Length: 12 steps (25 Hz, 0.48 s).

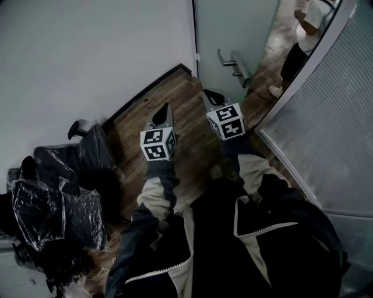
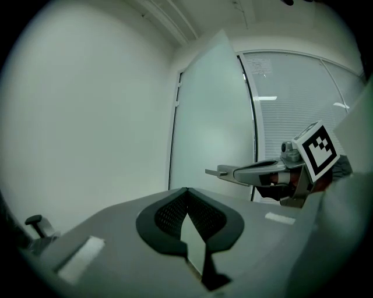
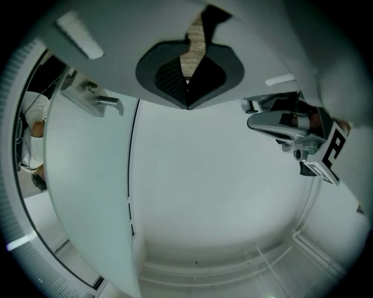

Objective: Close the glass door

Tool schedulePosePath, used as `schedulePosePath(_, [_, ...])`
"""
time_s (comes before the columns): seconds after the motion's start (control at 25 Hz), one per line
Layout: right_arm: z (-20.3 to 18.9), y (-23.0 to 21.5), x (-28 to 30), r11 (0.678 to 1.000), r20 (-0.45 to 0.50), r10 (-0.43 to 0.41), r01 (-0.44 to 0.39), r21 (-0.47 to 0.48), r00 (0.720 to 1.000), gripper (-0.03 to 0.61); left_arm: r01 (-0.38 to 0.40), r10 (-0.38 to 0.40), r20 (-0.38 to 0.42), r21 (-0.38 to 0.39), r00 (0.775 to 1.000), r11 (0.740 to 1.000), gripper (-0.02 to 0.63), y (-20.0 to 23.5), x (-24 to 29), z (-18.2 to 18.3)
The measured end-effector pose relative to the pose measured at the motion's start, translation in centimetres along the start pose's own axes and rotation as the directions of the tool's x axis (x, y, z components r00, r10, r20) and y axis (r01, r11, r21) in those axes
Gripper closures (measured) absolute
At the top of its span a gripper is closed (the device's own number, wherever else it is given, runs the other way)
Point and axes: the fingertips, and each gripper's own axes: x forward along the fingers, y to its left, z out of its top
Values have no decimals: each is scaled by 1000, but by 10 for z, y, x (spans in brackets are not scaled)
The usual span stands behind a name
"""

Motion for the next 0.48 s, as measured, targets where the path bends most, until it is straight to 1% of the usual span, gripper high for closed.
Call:
schedulePosePath(0.16, [10,-34,43,1000,4,14,-14,6,1000,572,-15,15,-18,4,1000,1000,615,13,49,11])
schedulePosePath(0.28, [14,-55,71,1000,1,28,-28,6,1000,574,-24,23,-13,-5,1000,1000,615,18,83,23])
schedulePosePath(0.48, [19,-75,101,1000,3,18,-18,3,1000,573,2,-2,-5,-6,1000,1000,615,25,122,31])
